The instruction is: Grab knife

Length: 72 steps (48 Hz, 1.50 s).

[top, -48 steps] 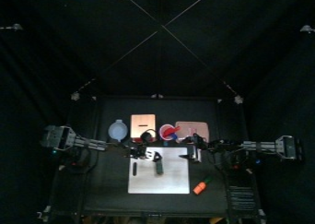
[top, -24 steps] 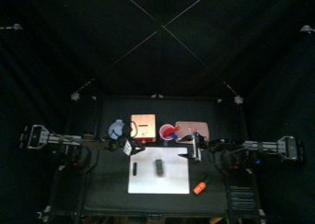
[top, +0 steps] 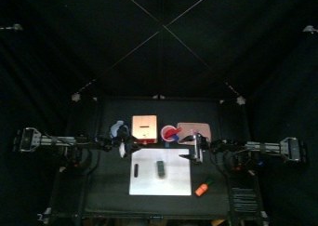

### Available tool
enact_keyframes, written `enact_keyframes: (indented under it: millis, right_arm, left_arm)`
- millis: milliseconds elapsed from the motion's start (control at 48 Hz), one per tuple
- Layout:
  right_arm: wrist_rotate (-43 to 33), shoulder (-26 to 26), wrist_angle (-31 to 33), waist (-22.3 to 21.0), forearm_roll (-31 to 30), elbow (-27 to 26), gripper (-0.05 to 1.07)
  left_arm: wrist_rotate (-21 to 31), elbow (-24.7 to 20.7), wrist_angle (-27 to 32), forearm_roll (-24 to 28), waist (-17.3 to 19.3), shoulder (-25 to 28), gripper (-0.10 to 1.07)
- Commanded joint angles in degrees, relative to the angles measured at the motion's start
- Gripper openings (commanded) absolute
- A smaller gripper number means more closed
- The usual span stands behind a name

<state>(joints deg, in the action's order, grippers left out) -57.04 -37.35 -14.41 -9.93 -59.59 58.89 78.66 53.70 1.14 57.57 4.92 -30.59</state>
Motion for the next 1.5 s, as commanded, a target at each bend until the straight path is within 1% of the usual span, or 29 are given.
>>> enact_keyframes:
  millis: [0,62,125,167,271,354,438,583,708,771,917,1021,1146,1312,1479]
  right_arm:
    - [0.0,-0.5,-0.2,0.1,0.4,-1.1,1.04]
    - [0.0,-0.5,-0.2,0.1,0.7,-1.1,1.04]
    - [0.0,-0.5,-0.2,0.2,0.7,-1.1,1.04]
    - [-0.1,-0.5,-0.2,0.3,0.8,-1.1,1.04]
    - [-0.1,-0.5,-0.2,0.5,1.0,-0.9,1.04]
    - [-0.1,-0.5,-0.2,0.6,1.1,-0.7,1.04]
    - [-0.1,-0.5,-0.2,0.8,1.1,-0.7,1.04]
    - [-0.1,-0.5,-0.2,0.8,1.1,-0.6,1.04]
    - [-0.1,-0.5,-0.2,0.9,1.1,-0.4,1.04]
    - [-0.1,-0.5,-0.2,0.8,1.1,-0.3,1.04]
    - [0.0,-0.6,-0.2,0.4,1.1,0.1,1.04]
    - [0.0,-0.6,-0.2,0.3,1.1,0.2,1.04]
    - [-0.1,-0.5,-0.2,0.1,1.1,0.3,1.04]
    - [-0.7,-0.3,-0.2,-0.3,1.5,-0.3,1.04]
    - [0.0,-0.2,-0.3,-1.5,5.3,-0.7,1.04]
  left_arm:
    - [0.4,0.1,-2.4,-1.8,-0.1,-0.2,0.87]
    - [0.7,0.7,-3.0,-5.4,0.4,-0.1,0.87]
    - [0.0,1.2,-3.3,-9.2,1.3,-0.2,0.87]
    - [-0.4,1.7,-3.6,-10.5,1.7,-0.4,0.87]
    - [-2.1,2.1,-3.9,-10.3,1.7,-0.8,0.87]
    - [-4.5,1.7,-3.9,-9.3,1.7,-0.8,0.86]
    - [-8.1,1.4,-3.4,-7.2,1.7,-0.8,0.86]
    - [-16.1,1.1,-3.3,-3.3,1.7,-0.8,0.86]
    - [-21.9,1.2,-2.3,-2.4,1.8,-0.8,0.86]
    - [-23.4,1.1,-1.8,-3.0,1.7,-0.9,0.86]
    - [-23.6,1.1,-2.4,-6.1,2.1,-1.0,0.86]
    - [-23.7,1.1,-3.3,-9.2,2.4,-0.9,0.87]
    - [-24.1,1.3,-4.2,-12.2,3.7,-1.7,0.87]
    - [-24.4,1.0,-4.3,-12.0,3.9,-2.0,0.87]
    - [-24.6,1.1,-5.7,-12.0,4.1,-2.5,0.86]
